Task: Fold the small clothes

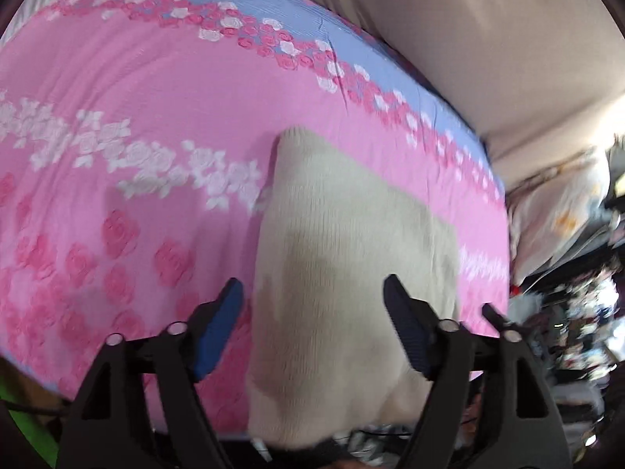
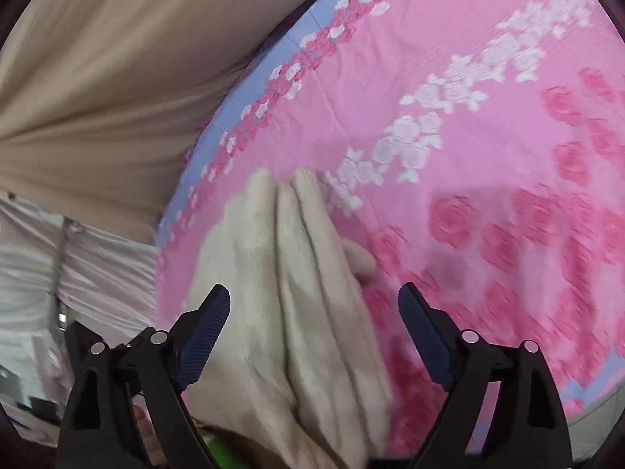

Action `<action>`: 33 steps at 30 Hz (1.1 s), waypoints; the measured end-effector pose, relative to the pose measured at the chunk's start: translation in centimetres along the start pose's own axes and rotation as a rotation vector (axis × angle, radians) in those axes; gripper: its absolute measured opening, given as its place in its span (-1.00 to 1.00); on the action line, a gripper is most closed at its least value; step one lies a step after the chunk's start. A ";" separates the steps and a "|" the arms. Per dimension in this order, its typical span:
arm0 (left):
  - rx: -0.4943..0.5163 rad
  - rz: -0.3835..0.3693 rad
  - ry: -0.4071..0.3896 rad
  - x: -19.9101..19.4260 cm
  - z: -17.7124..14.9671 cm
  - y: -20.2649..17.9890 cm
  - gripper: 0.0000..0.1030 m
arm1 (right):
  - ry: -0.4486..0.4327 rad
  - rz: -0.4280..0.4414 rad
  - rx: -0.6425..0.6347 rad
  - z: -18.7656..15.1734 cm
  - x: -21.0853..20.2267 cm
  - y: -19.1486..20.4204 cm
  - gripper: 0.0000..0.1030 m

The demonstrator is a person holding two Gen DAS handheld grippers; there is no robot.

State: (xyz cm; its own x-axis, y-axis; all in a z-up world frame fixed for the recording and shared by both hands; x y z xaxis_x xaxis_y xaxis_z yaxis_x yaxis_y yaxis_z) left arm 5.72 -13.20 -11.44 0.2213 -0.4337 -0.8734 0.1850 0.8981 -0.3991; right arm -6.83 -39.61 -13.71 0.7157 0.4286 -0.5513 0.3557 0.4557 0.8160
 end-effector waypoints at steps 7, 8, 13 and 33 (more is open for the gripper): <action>0.021 0.031 0.129 6.8 -1.6 0.1 0.22 | 0.067 0.079 -0.039 0.1 4.3 2.7 -0.29; 0.027 0.023 0.108 6.1 -1.5 -0.1 0.19 | 0.026 0.064 -0.133 0.3 3.1 4.8 -0.46; 0.093 0.028 -0.057 2.6 -0.3 -1.4 0.22 | -0.124 -0.181 -0.543 1.1 0.1 9.3 -0.75; -0.164 -0.106 0.271 7.7 -8.7 0.7 0.48 | 0.145 0.007 0.057 -7.2 2.8 -1.3 0.23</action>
State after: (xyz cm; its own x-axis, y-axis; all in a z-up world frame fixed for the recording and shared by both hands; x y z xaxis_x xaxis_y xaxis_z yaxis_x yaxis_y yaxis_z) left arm -0.78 -15.26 -20.92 -0.0575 -0.5102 -0.8581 0.0320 0.8582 -0.5124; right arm -9.68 -33.38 -17.59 0.6257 0.5416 -0.5614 0.3871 0.4092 0.8263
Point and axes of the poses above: each gripper's, at about its wrist camera, not at the fingertips, and x roughly the way its jaws point, y to its left, z to its top, the point moved 9 cm from there along x, roughly the way its jaws point, and after that the axes turned 10 degrees about z, right-handed, at the moved point
